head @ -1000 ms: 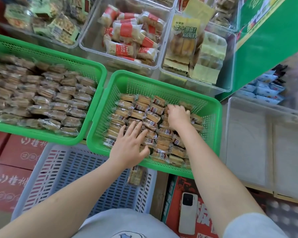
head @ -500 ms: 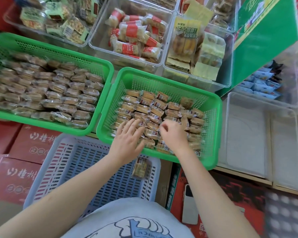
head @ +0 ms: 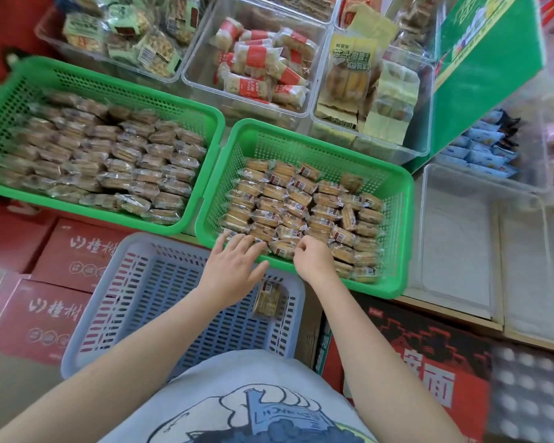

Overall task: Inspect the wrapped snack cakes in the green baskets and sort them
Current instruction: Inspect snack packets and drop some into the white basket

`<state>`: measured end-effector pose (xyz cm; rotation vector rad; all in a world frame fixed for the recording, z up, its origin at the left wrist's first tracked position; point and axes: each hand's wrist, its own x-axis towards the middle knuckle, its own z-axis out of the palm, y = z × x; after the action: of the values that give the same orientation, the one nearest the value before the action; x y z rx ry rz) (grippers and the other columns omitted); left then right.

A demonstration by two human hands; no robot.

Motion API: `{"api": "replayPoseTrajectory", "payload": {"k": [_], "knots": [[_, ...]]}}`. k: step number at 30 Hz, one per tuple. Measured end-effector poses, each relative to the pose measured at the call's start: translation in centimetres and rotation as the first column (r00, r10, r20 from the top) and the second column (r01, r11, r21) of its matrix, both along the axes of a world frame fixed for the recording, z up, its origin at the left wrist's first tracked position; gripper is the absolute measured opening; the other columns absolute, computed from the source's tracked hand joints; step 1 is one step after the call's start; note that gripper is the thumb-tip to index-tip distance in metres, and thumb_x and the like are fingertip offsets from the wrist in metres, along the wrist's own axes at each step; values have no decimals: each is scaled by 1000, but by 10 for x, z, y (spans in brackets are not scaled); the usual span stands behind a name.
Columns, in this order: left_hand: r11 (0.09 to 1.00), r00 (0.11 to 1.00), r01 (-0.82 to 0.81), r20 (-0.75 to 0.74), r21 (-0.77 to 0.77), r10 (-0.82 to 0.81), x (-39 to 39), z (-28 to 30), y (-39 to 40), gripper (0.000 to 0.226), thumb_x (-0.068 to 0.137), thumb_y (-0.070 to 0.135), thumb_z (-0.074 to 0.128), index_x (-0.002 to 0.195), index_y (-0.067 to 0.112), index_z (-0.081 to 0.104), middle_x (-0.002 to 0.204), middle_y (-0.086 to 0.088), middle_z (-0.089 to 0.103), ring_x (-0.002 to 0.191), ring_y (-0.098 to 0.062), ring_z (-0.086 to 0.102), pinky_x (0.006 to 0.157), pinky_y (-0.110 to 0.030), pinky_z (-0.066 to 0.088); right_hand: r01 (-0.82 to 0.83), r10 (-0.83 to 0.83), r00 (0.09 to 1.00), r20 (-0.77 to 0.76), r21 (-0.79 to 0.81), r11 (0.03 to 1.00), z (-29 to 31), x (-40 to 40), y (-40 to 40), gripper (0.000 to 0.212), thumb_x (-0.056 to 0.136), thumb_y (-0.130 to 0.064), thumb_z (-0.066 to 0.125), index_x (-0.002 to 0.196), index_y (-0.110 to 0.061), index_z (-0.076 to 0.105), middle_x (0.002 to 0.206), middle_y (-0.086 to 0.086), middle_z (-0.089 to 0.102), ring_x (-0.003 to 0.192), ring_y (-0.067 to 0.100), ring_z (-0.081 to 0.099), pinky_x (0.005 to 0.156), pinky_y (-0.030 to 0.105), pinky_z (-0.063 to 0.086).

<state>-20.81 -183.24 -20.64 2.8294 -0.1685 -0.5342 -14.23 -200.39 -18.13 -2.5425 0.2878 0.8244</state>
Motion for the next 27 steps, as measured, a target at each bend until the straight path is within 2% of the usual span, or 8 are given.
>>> {"api": "replayPoseTrajectory", "payload": {"k": [5, 9, 13, 15, 17, 20, 22, 27], "knots": [[1000, 999, -1, -36, 0, 1, 2, 4, -1, 81, 91, 63, -1, 154, 30, 35, 161, 3, 36, 152, -18, 21, 125, -44, -1, 160, -137, 985, -104, 263, 951, 14, 0, -18, 15, 103, -20, 44, 95, -15, 56, 98, 6, 61, 80, 25, 56, 66, 35, 45], [1000, 997, -15, -75, -12, 14, 4, 10, -1, 61, 103, 58, 19, 156, 30, 33, 162, 3, 32, 153, -17, 18, 125, -44, -1, 274, -307, 950, 48, 338, 900, 27, -1, -33, 14, 98, -24, 58, 90, -15, 65, 88, 1, 64, 82, 21, 60, 68, 32, 47], [980, 990, -107, -112, -168, 89, 9, 28, -1, 55, 103, 49, 43, 152, 25, 41, 157, 2, 41, 148, -17, 29, 125, -43, 10, 364, -458, 889, 32, 557, 746, 52, -8, -35, 17, 102, -22, 52, 91, -12, 61, 95, 4, 66, 83, 21, 64, 80, 43, 56], [831, 948, -318, -168, -456, 271, 11, 50, -3, 51, 100, 39, 57, 147, 22, 48, 146, 6, 50, 136, -12, 42, 118, -37, 29, 436, -554, 829, -73, 705, 560, 68, -11, -37, 17, 104, -16, 49, 90, -10, 58, 97, 8, 69, 88, 22, 67, 84, 45, 58], [443, 842, -537, -416, -718, 344, 11, 76, -8, 55, 95, 35, 68, 146, 26, 49, 139, 10, 55, 127, -9, 52, 112, -36, 40, 493, -607, 762, -225, 809, 320, 86, -14, -37, 17, 104, -10, 45, 92, -8, 57, 89, 10, 69, 85, 24, 68, 83, 45, 58], [-47, 742, -646, -642, -762, 195, 7, 107, -16, 62, 82, 38, 73, 140, 36, 51, 135, 0, 62, 122, -19, 63, 100, -46, 54, 562, -586, 705, -400, 819, 117, 107, -24, -30, 23, 105, -8, 41, 93, -4, 60, 75, 12, 70, 70, 23, 69, 70, 37, 60], [-175, 733, -632, -656, -755, 181, 3, 122, -21, 53, 81, 32, 73, 132, 27, 61, 128, -10, 66, 115, -27, 67, 87, -43, 60, 565, -540, 738, -405, 808, 167, 116, -35, -26, 24, 105, -9, 38, 96, -4, 60, 79, 15, 71, 69, 24, 70, 67, 35, 60], [-197, 720, -628, -659, -753, 220, -14, 144, -31, 38, 75, 32, 76, 110, 17, 72, 106, -12, 72, 95, -22, 69, 60, -26, 57, 436, -533, 820, -208, 831, 345, 137, -61, -27, 30, 108, -24, 34, 109, -13, 62, 99, 11, 70, 89, 23, 68, 67, 33, 55]]}}
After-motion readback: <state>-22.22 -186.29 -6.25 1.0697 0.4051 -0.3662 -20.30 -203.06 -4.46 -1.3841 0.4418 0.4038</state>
